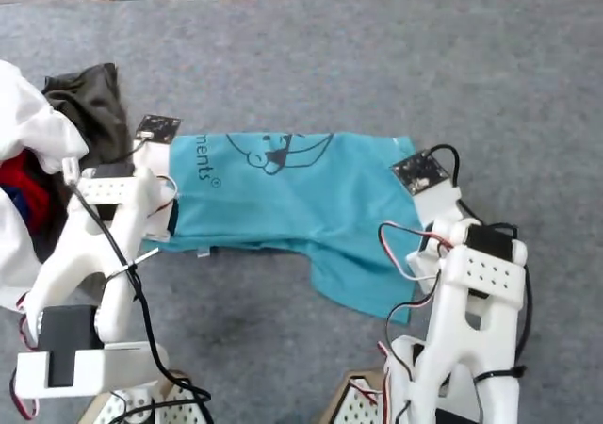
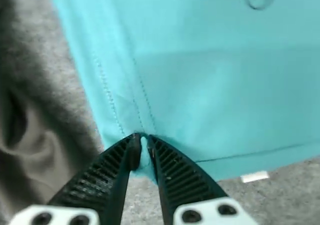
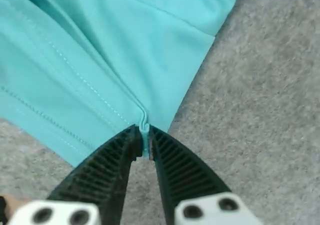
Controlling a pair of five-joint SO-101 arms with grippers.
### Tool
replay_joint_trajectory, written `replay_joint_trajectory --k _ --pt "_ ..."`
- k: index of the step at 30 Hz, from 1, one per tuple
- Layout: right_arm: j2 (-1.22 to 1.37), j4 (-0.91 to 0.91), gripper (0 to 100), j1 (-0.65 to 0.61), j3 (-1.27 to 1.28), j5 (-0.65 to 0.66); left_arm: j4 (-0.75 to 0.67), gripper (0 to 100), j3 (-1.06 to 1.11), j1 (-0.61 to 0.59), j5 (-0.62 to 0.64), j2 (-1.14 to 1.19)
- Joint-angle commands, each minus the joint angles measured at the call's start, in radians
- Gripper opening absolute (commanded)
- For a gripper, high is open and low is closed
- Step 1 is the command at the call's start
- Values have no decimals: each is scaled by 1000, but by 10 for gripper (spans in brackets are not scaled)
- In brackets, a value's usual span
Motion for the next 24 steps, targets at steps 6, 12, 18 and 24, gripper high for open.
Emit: replay_joint_trajectory --k 6,12,18,24 --pt "-21 -5 15 14 58 37 -2 29 -7 -54 -8 -35" --pt "-19 -44 38 14 59 11 6 53 -8 -31 -6 -40" --pt "-21 26 227 15 -10 11 15 291 -70 -153 118 -43" --pt "-13 51 119 -14 -151 -118 236 169 -384 -251 187 -38"
